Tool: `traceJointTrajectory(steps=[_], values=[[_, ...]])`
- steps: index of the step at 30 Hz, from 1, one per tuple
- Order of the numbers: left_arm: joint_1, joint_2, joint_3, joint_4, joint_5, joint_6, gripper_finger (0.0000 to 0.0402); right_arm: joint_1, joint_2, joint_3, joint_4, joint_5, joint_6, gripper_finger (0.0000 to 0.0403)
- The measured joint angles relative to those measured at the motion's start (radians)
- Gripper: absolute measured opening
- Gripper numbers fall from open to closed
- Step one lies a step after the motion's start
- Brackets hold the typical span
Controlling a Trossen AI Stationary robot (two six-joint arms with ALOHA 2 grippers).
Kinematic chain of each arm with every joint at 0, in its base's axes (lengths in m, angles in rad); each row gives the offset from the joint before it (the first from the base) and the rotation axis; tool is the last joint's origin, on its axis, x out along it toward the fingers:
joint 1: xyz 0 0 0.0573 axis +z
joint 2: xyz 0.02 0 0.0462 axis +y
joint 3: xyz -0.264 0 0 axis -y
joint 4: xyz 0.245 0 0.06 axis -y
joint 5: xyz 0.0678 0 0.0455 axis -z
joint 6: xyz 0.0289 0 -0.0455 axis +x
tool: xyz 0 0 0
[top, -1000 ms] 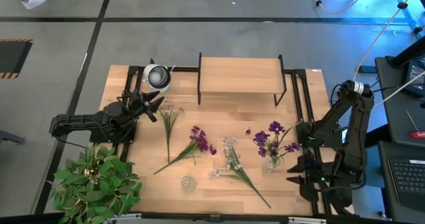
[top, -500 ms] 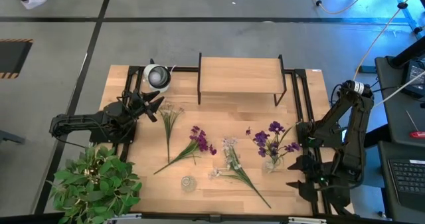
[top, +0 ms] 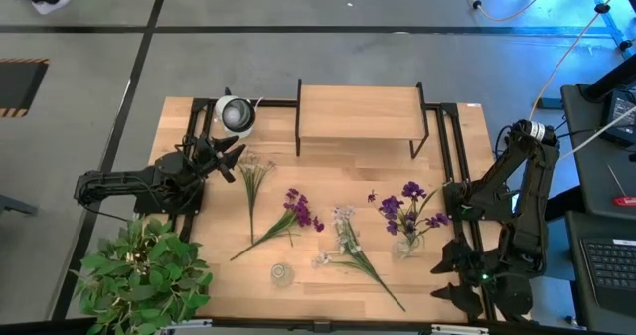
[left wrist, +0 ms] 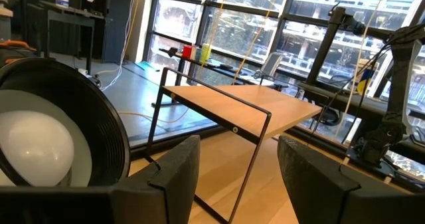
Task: Pick and place flowers into a vace then onto a shelf
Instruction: Put the bottom white flowers into the right transparent vase
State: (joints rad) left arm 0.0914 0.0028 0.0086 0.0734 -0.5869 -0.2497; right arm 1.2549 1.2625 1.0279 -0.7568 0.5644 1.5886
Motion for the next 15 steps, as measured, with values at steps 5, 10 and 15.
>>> traceJointTrajectory(steps=[5, 10, 15], values=[[0.000, 0.000, 0.000, 0.000, 0.000, 0.000, 0.0196, -0.005, 0.000, 0.000, 0.053, 0.000, 0.000, 0.0322], [0.000, 0.000, 0.000, 0.000, 0.000, 0.000, 0.0196, -0.021, 0.001, 0.000, 0.086, 0.001, 0.000, 0.0322], [0.000, 0.000, 0.000, 0.000, 0.000, 0.000, 0.0196, -0.044, 0.025, 0.000, 0.035, 0.000, 0.005, 0.0322]])
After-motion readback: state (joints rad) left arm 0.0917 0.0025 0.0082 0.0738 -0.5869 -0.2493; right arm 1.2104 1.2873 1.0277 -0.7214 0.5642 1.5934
